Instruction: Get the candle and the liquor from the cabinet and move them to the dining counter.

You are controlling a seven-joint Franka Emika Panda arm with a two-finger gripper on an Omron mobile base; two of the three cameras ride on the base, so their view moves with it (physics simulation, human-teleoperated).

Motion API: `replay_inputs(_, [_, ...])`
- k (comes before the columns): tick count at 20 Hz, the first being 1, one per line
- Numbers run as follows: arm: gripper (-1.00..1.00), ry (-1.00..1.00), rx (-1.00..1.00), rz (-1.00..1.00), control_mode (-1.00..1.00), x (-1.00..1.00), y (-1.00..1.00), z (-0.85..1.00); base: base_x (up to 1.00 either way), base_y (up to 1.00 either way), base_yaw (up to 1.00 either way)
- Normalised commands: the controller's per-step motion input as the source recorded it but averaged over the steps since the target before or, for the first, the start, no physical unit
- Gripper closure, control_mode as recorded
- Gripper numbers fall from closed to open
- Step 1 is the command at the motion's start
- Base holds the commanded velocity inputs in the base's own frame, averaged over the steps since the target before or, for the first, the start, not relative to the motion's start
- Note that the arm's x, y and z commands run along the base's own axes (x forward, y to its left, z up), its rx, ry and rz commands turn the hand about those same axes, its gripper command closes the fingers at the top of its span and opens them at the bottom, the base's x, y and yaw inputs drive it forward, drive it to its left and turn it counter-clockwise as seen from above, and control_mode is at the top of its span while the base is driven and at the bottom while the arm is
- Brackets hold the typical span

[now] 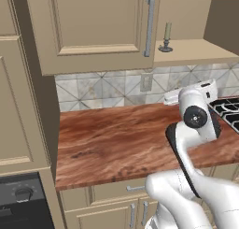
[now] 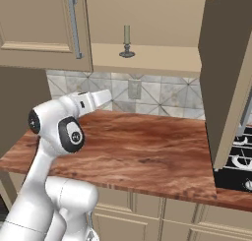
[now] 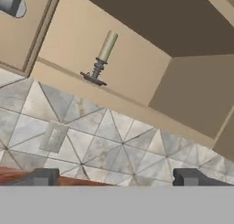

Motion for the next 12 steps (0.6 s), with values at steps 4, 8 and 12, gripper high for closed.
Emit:
replay_inputs(4, [-1.0,-0.07,0.26,0.37,-1.0,0.0,0.5,0.5,0.0,0.0,0.0])
replay_inputs(8, [-1.0,-0.06,0.25,0.34,-1.0,0.0,0.54,0.54,0.0,0.0,0.0])
replay_inputs(12, [-1.0,-0.12,0.24,0.25,-1.0,0.0,0.64,0.59,0.0,0.0,0.0])
